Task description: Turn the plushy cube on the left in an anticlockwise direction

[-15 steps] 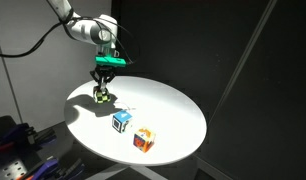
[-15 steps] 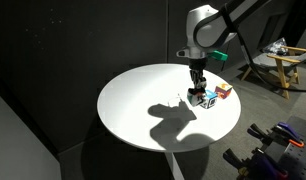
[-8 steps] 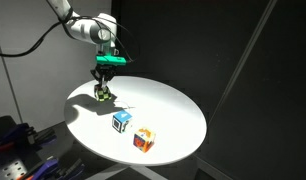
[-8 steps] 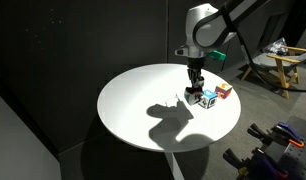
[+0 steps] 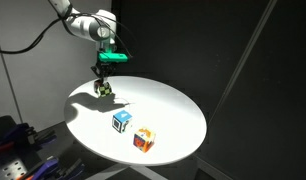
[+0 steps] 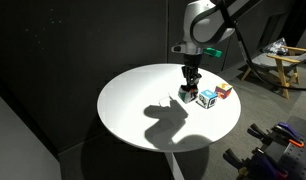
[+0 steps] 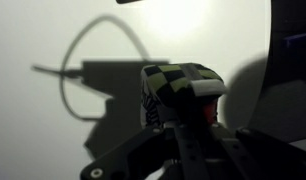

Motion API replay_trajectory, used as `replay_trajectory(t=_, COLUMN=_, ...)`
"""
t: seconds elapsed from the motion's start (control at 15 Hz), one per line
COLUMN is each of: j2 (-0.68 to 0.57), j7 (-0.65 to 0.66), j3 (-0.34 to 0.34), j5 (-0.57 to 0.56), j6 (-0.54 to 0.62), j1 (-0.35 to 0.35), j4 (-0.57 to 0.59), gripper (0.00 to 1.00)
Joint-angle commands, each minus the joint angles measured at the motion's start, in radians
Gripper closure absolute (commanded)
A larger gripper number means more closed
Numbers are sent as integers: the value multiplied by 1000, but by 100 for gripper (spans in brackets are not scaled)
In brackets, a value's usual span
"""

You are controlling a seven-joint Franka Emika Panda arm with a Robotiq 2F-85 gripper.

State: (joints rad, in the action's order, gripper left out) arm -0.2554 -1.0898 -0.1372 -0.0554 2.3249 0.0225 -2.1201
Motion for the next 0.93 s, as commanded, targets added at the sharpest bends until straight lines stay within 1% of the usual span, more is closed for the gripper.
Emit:
replay_trajectory(t=0.0, j2=3, j7=-120, j3=-15, j5=30, j6=-11, j1=-15, j4=18, gripper=97)
replay_trajectory(t=0.4, j2=-5, j7=-226, j3=-10, j5=23, j6=-7, j1=-11, j4=22, gripper=97)
replay_trajectory(t=0.87, j2=-45, j7=-247, j3=-6, j5=17, j6=34, j1=-7, j4=27, gripper=97)
